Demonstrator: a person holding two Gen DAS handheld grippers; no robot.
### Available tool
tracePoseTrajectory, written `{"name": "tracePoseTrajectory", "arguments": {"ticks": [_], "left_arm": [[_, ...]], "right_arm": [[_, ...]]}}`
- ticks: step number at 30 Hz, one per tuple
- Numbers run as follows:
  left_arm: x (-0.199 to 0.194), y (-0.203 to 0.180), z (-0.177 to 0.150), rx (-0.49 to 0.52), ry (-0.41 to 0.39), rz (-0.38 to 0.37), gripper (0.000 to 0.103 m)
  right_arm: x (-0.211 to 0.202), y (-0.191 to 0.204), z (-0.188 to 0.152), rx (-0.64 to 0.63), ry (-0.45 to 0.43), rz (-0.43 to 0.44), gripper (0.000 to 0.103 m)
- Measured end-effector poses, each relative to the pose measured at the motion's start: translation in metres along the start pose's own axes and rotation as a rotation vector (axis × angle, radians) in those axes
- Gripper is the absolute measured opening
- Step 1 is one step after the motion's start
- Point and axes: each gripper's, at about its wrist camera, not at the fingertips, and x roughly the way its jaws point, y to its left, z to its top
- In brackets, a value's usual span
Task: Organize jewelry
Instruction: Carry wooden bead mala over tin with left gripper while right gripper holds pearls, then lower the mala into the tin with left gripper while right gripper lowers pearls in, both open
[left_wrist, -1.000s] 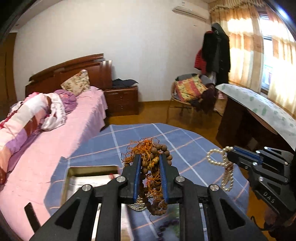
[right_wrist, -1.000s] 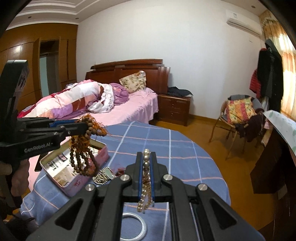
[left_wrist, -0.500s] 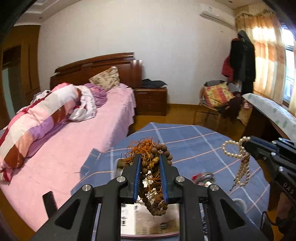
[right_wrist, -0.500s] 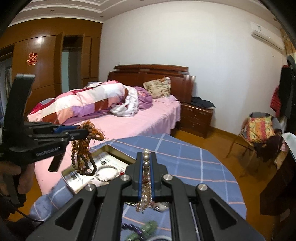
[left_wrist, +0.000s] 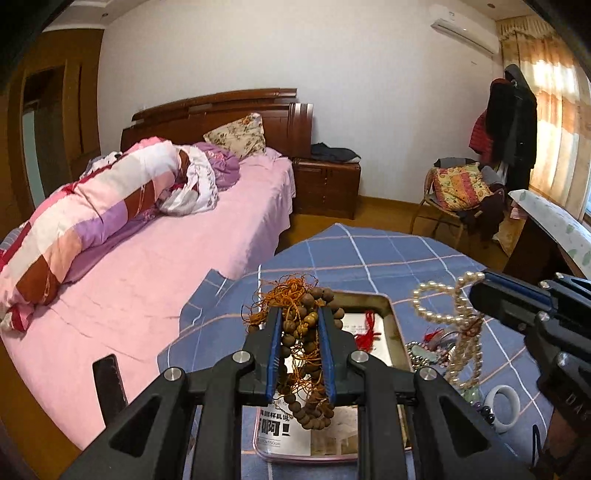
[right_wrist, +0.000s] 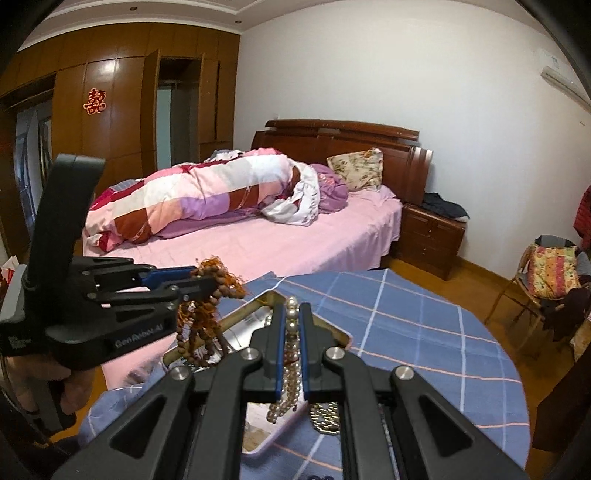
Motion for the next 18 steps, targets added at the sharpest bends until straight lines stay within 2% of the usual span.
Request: {"name": "tracePoseTrajectory", "arguments": {"ticks": [18], "left_arm": [[0.030,0.001,-0.024,-0.007,0.093,-0.011,0.019]], "right_arm": [[0.053,0.016,-0.019,0.016,0.125,0.039,0.009]]}}
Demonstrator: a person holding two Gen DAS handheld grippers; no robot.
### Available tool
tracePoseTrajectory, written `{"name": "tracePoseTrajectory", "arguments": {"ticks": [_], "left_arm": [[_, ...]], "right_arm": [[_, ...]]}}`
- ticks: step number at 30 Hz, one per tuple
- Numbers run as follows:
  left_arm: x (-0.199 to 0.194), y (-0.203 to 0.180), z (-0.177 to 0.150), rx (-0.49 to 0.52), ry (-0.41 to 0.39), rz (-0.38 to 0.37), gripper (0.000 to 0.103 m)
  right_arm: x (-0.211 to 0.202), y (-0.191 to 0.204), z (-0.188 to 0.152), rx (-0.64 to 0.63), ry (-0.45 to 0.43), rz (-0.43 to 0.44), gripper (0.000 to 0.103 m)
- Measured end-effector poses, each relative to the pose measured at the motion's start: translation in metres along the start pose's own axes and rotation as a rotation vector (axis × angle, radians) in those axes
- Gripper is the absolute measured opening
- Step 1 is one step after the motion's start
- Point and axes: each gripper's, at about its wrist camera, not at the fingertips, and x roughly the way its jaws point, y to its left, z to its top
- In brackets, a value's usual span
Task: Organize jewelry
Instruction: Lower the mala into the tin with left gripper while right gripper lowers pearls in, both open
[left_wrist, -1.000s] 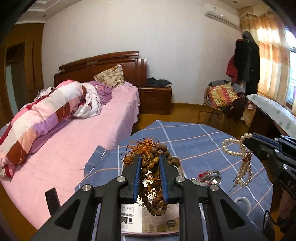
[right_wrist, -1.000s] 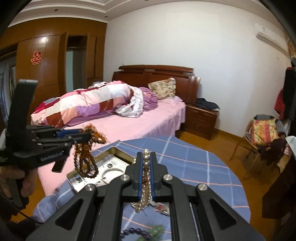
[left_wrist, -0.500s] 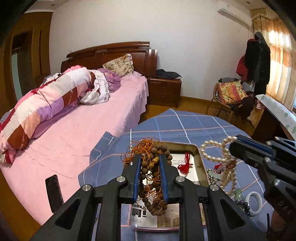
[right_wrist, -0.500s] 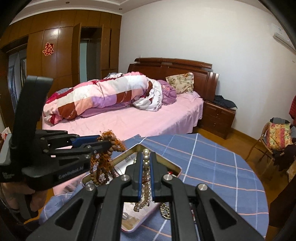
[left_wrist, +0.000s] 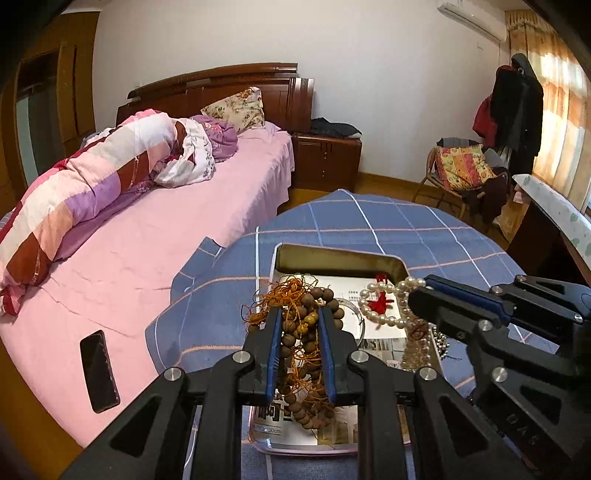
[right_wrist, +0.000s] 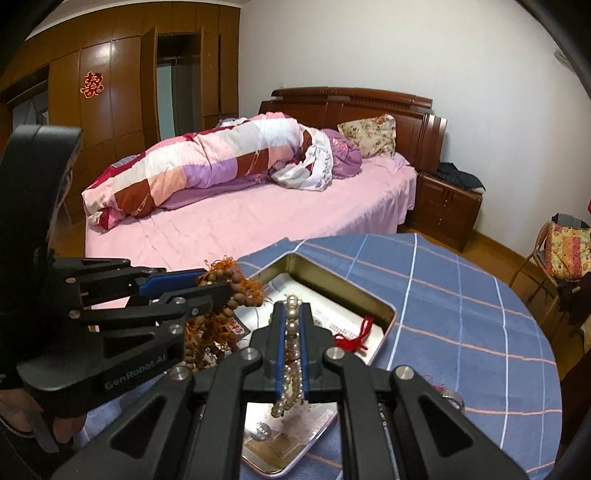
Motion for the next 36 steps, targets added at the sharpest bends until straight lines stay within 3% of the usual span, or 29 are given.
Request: {"name": "tracePoseTrajectory", "arguments": {"ticks": [17,28,31,32,33,35,36], "left_arm": [[0.027,-0.006,-0.013,0.029,0.075,0.008,0.020],[0.033,-0.004,-0.017,0.024,0.091,0.011,0.021],[0.034,-0.005,-0.017,0.022,0.102,0.011,0.028],[0.032,-0.004,-0.016,0.016,0.095,0.005,0.033],[0.030,-0.004,-0.016,0.012,0.087,0.006,0.044],[0.024,-0.003,-0.013,0.001,0.063,-0.001,0.052],[0.022,-0.004,-0.012,-0.002,0.057,-0.009,0.056]], "right_arm": [[0.028,-0.005,-0.017,0.024,0.105,0.008,0.009],[0.032,-0.006,-0.023,0.028,0.128,0.005,0.010],[0.031,-0.008,-0.024,0.039,0.126,0.023,0.010],[0.031,-0.008,-0.023,0.041,0.126,0.023,0.014],[0.030,-0.009,-0.023,0.043,0.124,0.023,0.023],[0.025,-0.012,-0.023,0.054,0.112,0.024,0.043],[0.022,-0.014,-0.023,0.060,0.107,0.018,0.048]]}}
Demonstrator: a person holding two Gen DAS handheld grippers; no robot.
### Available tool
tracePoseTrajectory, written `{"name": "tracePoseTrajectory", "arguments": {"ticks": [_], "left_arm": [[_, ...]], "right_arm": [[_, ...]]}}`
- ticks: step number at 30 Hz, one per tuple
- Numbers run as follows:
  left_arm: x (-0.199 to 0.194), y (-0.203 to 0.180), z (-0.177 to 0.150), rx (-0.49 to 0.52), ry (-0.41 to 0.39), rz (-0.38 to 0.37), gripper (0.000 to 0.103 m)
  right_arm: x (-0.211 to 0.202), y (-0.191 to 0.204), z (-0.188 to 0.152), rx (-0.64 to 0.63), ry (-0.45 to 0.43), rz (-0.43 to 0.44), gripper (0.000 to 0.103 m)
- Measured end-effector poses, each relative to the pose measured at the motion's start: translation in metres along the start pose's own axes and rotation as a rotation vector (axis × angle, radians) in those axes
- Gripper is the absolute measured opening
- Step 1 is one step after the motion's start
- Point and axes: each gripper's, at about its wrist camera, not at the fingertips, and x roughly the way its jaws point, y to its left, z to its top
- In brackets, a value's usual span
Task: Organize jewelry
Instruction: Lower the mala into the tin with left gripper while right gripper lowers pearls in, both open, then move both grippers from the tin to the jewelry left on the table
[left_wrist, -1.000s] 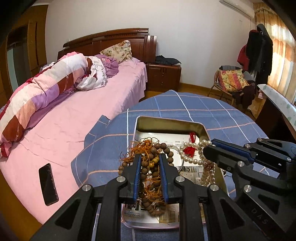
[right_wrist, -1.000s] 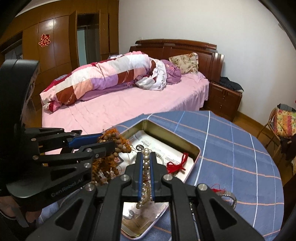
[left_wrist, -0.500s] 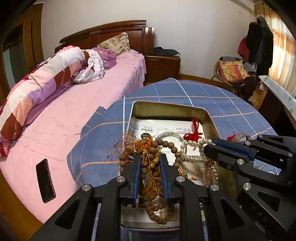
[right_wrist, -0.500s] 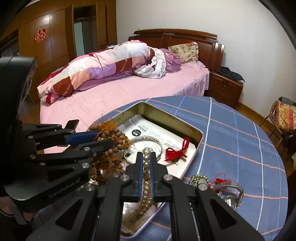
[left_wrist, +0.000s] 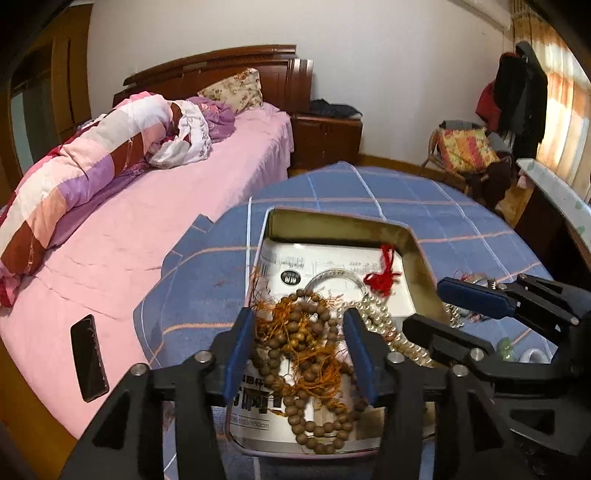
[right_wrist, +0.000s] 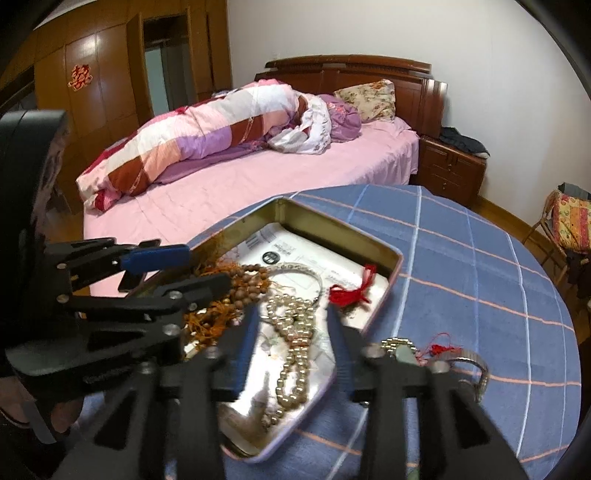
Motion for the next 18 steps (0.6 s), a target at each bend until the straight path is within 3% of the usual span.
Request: {"name": "tracePoseTrajectory", "arguments": {"ticks": [3,12,18], "left_arm": [[-0.008,-0.002,0.002,0.006,-0.030,0.017,0.070],[-0.019,-0.020,0.000,0.030,-0.057,0.060,0.070],[-0.028,-0.068,-0.014,0.140,-0.069,0.059,0.070]], "right_arm": [[-0.010,-0.007,-0.002,0.012,-0.012,-0.022,0.058],[-0.053,-0.055,-0.040,0.071,0.015,-0.142,0.068],[-0.081,-0.106,-0.084,0.200,0.070,-0.271,0.069]]}}
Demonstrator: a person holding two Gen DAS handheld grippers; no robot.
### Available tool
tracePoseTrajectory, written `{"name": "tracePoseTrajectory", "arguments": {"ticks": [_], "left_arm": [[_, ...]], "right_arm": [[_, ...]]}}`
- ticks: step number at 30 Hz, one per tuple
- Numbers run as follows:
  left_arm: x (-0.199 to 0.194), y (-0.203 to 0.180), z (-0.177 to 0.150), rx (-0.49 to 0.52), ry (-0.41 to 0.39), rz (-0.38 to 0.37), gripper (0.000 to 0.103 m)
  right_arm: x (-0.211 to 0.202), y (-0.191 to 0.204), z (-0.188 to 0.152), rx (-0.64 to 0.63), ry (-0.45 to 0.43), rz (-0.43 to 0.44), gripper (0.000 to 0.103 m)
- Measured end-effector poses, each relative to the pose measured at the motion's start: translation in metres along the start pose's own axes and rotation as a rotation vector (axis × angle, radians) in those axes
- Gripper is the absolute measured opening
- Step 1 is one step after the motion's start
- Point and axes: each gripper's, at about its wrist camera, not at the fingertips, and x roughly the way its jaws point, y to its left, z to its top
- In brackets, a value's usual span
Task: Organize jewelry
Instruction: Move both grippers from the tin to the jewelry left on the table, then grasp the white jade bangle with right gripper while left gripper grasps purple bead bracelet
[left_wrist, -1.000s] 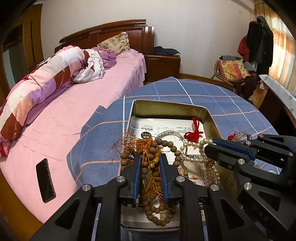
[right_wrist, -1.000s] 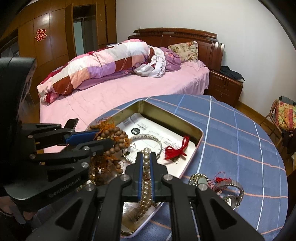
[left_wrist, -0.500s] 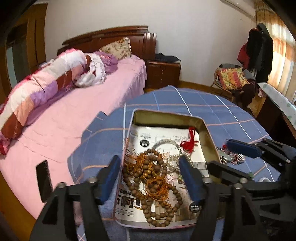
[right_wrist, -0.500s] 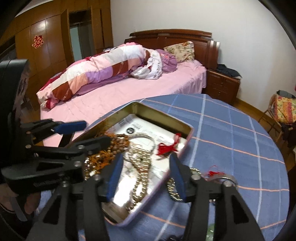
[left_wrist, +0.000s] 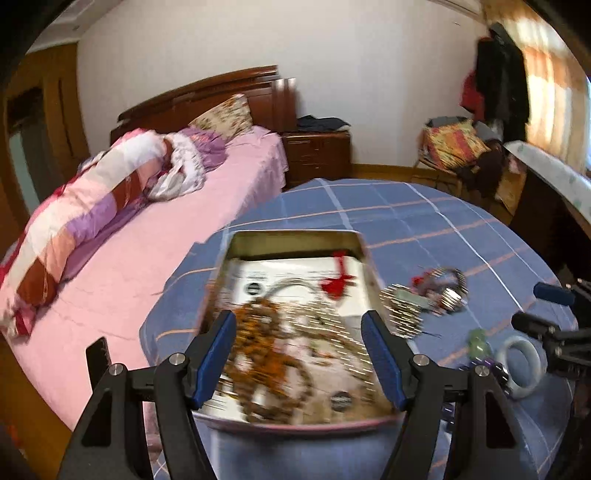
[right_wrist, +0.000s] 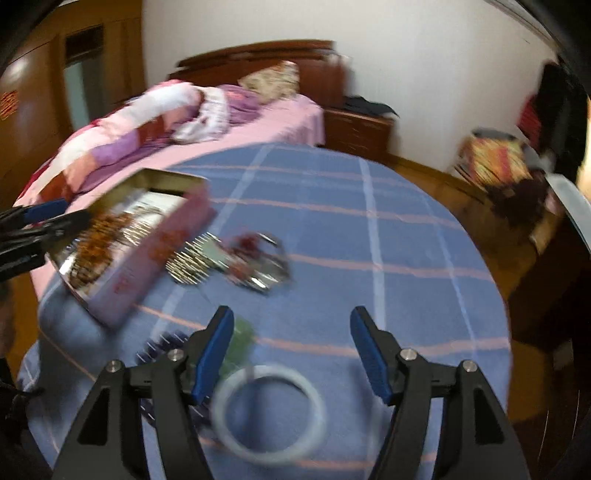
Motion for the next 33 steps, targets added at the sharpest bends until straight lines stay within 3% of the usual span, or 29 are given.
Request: {"name": "tracePoseTrajectory", "arguments": {"ticks": [5,17,22,29,33], "left_arm": [[-0.009,-0.037,-0.011,0.106,0.009,-0.014,0.070],[-0.008,-0.087,-0.032,0.205,0.056,-0.054,0.070],[-0.003,-0.097,-0.042,0.215,0.091,-0.053,0.070],[-0.012,-0.104,-0.044,0.235,0.062,-0.020,0.065],[-0.020,-0.110,-0.053,0.255,0.082,-0.079,0.062]], "right_arm": [[-0.008,-0.013,-0.023,0.030,0.028,0.000,0.069],[0.000,-0.009,-0.044,0.001,0.078,0.004,0.066],[0.002,-0.009,-0.049,-0.001,0.084,0.007,0.065],[0.002,-0.011,-0.051,0.003,0.075,0.006,0.065],[0.002,-0.014,-0.051,0.011,0.073,0.007,0.065]]}}
